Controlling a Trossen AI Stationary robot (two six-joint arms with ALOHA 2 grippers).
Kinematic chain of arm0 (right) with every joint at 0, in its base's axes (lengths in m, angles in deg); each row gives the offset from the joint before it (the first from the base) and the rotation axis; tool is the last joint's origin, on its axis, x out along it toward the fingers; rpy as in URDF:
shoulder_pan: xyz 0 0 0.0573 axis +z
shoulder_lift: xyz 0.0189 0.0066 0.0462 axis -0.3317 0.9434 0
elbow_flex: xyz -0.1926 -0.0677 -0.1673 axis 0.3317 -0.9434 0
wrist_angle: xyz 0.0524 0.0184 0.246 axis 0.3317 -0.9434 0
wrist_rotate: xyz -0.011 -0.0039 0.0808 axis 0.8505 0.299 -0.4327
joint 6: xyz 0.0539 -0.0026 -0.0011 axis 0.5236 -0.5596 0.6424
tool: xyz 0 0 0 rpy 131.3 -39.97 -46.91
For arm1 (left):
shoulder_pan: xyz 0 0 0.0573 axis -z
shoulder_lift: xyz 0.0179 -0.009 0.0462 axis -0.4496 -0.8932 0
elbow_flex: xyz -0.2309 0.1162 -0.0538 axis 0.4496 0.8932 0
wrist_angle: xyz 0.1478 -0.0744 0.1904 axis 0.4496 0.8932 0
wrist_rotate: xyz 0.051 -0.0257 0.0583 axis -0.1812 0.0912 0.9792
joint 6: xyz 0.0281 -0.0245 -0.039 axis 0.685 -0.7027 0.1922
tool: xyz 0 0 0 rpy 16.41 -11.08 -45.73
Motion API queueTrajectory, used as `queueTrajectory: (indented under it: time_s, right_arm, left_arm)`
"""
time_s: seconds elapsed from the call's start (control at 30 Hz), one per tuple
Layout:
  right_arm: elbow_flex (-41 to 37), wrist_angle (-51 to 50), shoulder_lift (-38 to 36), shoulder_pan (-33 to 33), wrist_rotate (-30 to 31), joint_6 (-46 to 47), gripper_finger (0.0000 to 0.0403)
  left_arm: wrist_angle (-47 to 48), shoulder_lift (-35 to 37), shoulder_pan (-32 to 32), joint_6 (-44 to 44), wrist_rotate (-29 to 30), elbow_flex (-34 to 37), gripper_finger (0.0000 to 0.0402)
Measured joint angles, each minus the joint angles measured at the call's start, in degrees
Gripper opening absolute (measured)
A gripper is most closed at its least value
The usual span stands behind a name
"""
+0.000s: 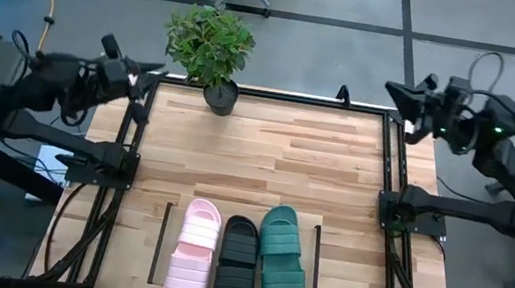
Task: Pick and place slides into the shelf
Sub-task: Return to Home Position
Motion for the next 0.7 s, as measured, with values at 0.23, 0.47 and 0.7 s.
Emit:
queueTrajectory:
  time_s: [0.23,0.47,0.7]
  right_arm:
    - [0.0,-4.5,-6.3,-0.8,4.8,1.1,0.0000]
    - [0.0,-5.3,-8.6,-0.8,8.6,4.5,0.0000]
    - [0.0,-8.2,-8.4,-0.8,13.4,7.1,0.0000]
  left_arm:
    - [-12.2,12.1,0.0,-2.0,-0.5,17.9,0.0067]
    - [-22.2,22.4,0.0,0.4,-6.1,30.0,0.0067]
    - [-29.0,31.8,0.0,0.6,-12.9,39.8,0.0067]
